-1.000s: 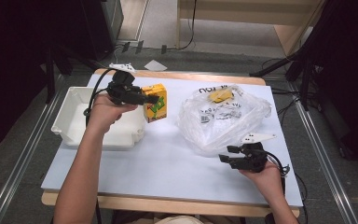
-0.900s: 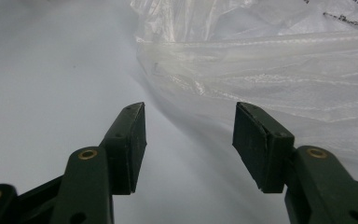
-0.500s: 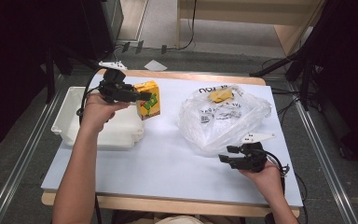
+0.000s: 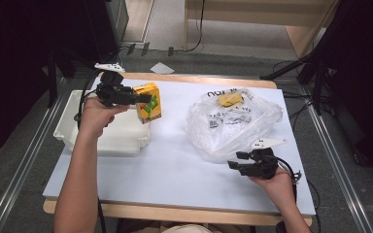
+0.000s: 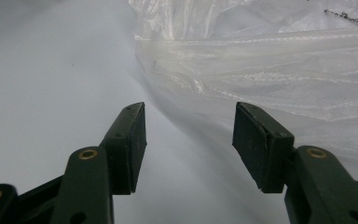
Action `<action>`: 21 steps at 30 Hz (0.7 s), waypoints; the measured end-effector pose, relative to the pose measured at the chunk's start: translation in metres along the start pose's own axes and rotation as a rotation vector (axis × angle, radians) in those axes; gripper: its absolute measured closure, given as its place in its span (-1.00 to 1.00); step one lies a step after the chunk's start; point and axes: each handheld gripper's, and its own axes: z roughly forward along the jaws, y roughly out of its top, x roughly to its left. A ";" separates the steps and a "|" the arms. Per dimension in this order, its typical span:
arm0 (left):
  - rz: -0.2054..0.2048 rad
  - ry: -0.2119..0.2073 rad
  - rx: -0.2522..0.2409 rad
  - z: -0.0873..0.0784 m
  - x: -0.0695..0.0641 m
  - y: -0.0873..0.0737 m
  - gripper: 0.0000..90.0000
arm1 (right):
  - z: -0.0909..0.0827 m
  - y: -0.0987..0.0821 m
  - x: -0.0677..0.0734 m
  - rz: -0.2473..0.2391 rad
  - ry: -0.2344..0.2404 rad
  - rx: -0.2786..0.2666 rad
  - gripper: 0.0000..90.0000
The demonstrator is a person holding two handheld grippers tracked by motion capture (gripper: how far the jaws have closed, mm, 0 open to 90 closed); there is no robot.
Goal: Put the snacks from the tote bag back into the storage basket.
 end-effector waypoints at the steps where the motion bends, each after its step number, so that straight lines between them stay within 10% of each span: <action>1: -0.004 0.005 0.000 -0.001 0.001 0.000 0.16 | 0.000 0.000 0.000 0.001 0.001 0.001 0.01; 21: -0.059 0.124 0.004 -0.011 0.028 -0.015 0.16 | 0.002 0.000 -0.001 0.001 0.000 0.005 0.02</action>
